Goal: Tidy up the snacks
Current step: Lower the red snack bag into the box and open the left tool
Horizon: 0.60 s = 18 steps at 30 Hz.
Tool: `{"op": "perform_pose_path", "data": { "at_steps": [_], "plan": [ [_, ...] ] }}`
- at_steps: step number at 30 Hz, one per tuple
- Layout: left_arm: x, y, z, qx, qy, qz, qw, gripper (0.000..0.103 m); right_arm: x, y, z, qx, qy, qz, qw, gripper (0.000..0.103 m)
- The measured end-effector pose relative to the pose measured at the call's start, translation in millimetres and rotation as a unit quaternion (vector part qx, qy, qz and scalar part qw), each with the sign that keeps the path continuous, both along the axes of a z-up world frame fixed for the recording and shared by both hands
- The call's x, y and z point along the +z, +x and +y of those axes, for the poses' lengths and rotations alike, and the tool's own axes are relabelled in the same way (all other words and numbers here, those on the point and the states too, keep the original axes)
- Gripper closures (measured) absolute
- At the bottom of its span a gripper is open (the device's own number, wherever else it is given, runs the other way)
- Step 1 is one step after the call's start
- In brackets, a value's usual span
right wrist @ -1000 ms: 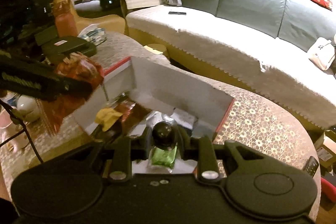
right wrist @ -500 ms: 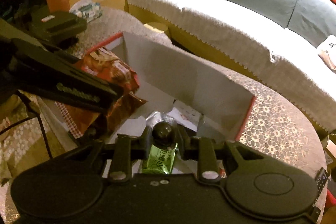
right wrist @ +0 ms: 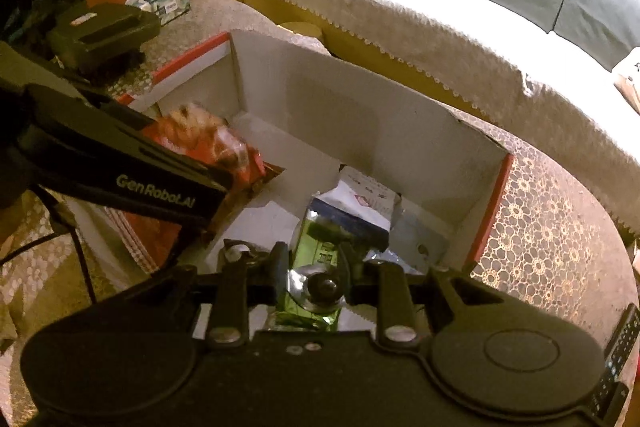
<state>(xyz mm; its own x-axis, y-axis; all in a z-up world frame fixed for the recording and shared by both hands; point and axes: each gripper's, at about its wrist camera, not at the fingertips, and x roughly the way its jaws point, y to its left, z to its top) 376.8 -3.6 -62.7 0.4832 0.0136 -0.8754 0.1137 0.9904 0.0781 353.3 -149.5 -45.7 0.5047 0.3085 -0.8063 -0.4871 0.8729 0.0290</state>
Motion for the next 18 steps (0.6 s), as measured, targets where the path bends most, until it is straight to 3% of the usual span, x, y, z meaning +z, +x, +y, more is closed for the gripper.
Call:
{"op": "perform_pose_path", "data": {
  "at_steps": [13, 18],
  "plan": [
    [45, -43, 11, 0.003, -0.034, -0.045, 0.9984, 0.024, 36, -29, -24, -0.021, 0.057, -0.010, 0.998, 0.074],
    [65, -74, 16, -0.004, -0.050, -0.064, 0.9967, 0.024, 52, -51, -30, -0.018, 0.068, -0.022, 0.997, 0.067]
  ]
}}
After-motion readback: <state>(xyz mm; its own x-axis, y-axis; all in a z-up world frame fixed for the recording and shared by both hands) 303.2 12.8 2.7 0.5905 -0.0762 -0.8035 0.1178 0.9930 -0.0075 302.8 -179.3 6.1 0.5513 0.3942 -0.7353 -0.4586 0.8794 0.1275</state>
